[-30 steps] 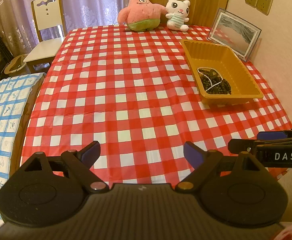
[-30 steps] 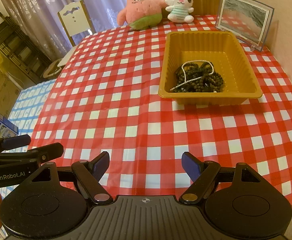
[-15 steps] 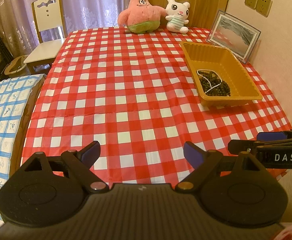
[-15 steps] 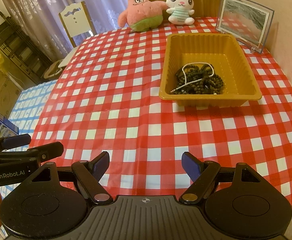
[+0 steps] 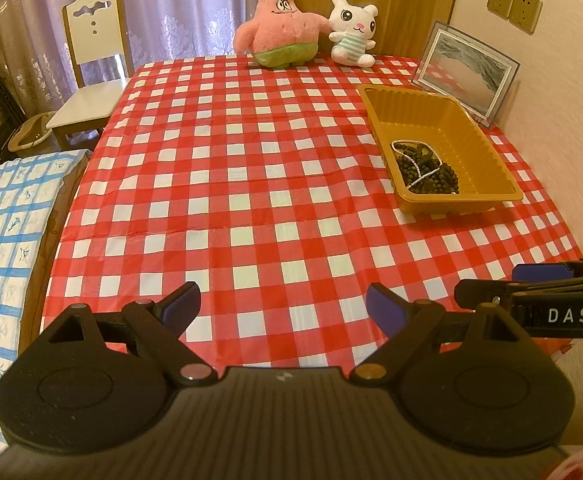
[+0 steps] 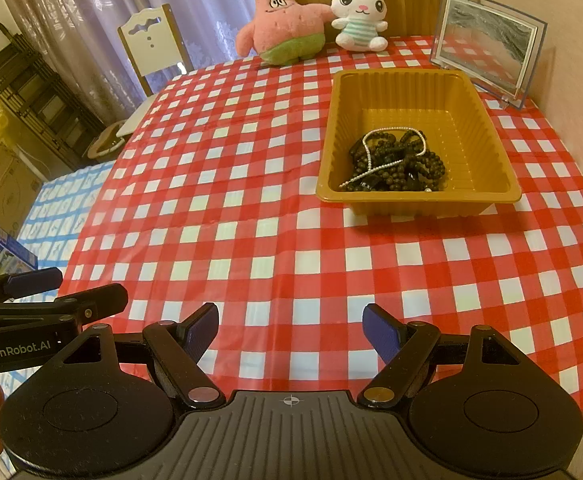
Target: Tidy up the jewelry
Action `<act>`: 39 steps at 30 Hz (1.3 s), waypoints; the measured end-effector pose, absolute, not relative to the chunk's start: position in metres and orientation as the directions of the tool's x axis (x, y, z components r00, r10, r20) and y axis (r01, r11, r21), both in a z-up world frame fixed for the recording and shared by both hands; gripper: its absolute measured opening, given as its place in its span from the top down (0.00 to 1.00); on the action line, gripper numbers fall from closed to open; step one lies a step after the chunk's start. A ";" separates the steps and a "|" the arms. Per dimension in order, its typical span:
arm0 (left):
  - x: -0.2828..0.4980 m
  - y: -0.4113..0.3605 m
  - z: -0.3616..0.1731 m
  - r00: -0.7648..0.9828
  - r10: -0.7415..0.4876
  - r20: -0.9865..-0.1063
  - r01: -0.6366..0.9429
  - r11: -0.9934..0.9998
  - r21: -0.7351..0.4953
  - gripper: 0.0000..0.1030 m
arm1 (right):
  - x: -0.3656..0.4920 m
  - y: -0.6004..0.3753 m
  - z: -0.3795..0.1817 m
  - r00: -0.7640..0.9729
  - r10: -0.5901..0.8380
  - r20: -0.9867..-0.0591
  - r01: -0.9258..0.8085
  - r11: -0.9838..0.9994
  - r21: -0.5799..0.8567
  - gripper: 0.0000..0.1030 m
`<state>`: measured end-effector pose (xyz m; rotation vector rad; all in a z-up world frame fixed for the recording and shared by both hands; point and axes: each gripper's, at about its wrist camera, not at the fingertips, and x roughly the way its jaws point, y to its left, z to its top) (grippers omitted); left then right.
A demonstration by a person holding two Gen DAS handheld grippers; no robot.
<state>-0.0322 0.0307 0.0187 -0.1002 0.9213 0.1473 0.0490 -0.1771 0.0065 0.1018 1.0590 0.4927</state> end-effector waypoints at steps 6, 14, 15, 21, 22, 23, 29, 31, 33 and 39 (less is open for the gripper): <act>-0.032 0.031 0.019 0.596 0.084 -0.799 -0.170 0.985 -0.023 0.14 | 0.049 -0.177 0.006 0.393 0.436 -0.809 -0.340 0.887 0.313 0.23; -0.032 0.031 0.019 0.596 0.084 -0.799 -0.169 0.985 -0.023 0.14 | 0.050 -0.177 0.009 0.395 0.437 -0.808 -0.342 0.886 0.313 0.23; -0.032 0.031 0.019 0.596 0.084 -0.799 -0.169 0.985 -0.023 0.14 | 0.050 -0.177 0.009 0.396 0.437 -0.808 -0.342 0.886 0.312 0.23; -0.032 0.031 0.019 0.596 0.084 -0.798 -0.169 0.985 -0.022 0.14 | 0.051 -0.177 0.009 0.396 0.437 -0.807 -0.342 0.886 0.312 0.23; -0.032 0.031 0.018 0.597 0.084 -0.798 -0.169 0.985 -0.022 0.14 | 0.051 -0.177 0.008 0.396 0.438 -0.807 -0.342 0.886 0.312 0.23; -0.032 0.031 0.018 0.597 0.084 -0.798 -0.169 0.985 -0.023 0.14 | 0.050 -0.177 0.008 0.396 0.438 -0.807 -0.342 0.886 0.312 0.23; -0.032 0.030 0.018 0.596 0.085 -0.798 -0.170 0.985 -0.022 0.14 | 0.050 -0.177 0.007 0.396 0.438 -0.807 -0.343 0.886 0.313 0.23; -0.032 0.031 0.018 0.597 0.083 -0.798 -0.169 0.985 -0.023 0.14 | 0.050 -0.177 0.008 0.395 0.438 -0.807 -0.344 0.886 0.313 0.23; -0.031 0.030 0.019 0.596 0.084 -0.798 -0.169 0.985 -0.022 0.14 | 0.050 -0.177 0.007 0.396 0.438 -0.807 -0.343 0.886 0.313 0.23; -0.030 0.029 0.021 0.596 0.080 -0.799 -0.167 0.986 -0.026 0.14 | 0.051 -0.177 0.008 0.395 0.438 -0.807 -0.343 0.886 0.313 0.23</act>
